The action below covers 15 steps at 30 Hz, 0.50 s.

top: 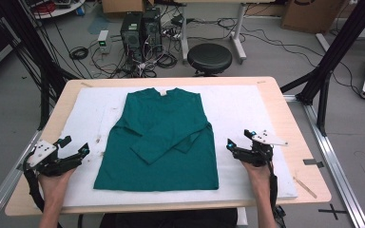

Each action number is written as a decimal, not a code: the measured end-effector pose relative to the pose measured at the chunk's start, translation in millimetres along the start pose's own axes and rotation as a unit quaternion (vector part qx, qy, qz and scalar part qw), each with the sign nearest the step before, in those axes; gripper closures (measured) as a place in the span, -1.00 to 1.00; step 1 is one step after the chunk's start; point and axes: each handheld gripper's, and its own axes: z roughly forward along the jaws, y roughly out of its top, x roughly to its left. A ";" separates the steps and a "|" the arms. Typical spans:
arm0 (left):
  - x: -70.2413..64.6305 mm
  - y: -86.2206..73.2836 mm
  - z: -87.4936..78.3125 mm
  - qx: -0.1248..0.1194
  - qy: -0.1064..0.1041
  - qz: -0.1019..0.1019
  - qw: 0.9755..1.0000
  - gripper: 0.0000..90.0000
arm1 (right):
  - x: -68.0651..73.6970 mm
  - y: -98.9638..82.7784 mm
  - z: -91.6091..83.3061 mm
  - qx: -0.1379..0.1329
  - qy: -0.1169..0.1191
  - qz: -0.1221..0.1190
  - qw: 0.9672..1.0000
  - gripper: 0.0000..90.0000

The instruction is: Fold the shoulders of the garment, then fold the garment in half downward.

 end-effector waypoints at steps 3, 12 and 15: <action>-0.3 0.0 0.3 0.002 0.000 0.002 1.000 -0.50 | 0.2 0.4 -0.1 -0.001 -0.001 0.000 1.000 -0.54; -2.4 0.7 1.1 0.007 -0.006 0.014 1.000 -0.45 | 8.6 6.9 2.5 0.010 0.012 -0.007 1.000 -0.45; -4.0 2.5 1.4 0.017 -0.013 0.010 1.000 -0.43 | 12.2 8.6 4.7 0.015 0.015 -0.014 1.000 -0.45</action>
